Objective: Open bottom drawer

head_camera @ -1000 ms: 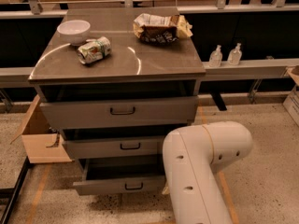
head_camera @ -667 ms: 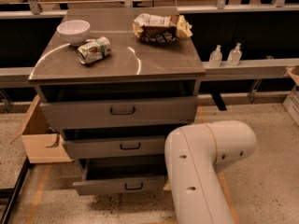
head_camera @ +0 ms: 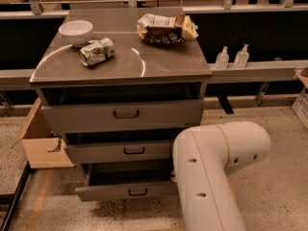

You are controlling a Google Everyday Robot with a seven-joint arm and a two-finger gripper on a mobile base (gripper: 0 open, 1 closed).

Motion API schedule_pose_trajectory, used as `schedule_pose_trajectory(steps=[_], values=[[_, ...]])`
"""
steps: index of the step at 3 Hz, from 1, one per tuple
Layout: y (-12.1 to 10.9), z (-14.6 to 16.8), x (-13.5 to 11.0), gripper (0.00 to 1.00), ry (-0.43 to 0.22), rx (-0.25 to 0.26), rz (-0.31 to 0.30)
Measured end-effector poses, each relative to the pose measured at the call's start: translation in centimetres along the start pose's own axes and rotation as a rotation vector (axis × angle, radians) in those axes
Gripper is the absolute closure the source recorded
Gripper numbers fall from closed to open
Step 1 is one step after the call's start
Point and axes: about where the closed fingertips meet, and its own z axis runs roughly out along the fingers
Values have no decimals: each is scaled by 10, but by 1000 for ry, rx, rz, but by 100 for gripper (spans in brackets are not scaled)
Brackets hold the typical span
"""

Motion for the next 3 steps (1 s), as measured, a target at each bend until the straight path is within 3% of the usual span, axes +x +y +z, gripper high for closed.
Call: schedule_pose_trajectory(steps=[1,2,3], values=[[-10,2,2,93,12,27,-14],[-17,14,6,100,9,60,-13],[-28,27,7,100,0,97,-23]])
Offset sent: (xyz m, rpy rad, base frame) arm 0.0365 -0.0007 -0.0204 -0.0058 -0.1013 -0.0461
